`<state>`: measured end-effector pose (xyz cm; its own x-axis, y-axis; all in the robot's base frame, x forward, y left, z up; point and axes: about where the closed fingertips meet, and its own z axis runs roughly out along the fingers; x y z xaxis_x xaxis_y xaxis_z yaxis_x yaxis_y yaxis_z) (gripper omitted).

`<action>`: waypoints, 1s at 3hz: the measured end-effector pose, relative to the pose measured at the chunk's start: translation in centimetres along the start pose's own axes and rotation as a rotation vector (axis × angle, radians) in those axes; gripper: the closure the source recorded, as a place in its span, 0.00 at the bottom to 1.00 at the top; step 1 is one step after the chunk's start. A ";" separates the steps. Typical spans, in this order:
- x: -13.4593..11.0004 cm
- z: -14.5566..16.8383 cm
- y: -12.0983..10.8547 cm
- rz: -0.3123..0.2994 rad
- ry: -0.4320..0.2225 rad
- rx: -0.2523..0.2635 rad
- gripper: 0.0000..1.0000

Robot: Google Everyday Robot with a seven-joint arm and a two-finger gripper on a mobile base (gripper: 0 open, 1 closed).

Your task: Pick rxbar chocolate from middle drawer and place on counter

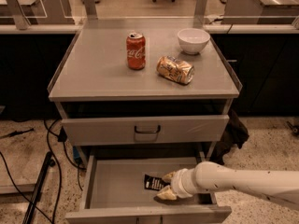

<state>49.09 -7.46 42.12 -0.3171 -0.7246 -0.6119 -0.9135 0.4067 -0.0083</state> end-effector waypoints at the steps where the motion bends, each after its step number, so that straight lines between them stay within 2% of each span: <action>1: 0.4 1.4 0.0 -0.007 -0.011 -0.015 0.36; 3: 1.2 4.4 -0.1 -0.001 -0.025 -0.039 0.36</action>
Offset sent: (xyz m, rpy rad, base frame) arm 0.0087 0.0115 -0.0395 0.0316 0.0159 0.0253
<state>49.92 -5.93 37.94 -0.3103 -0.7106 -0.6314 -0.9232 0.3836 0.0219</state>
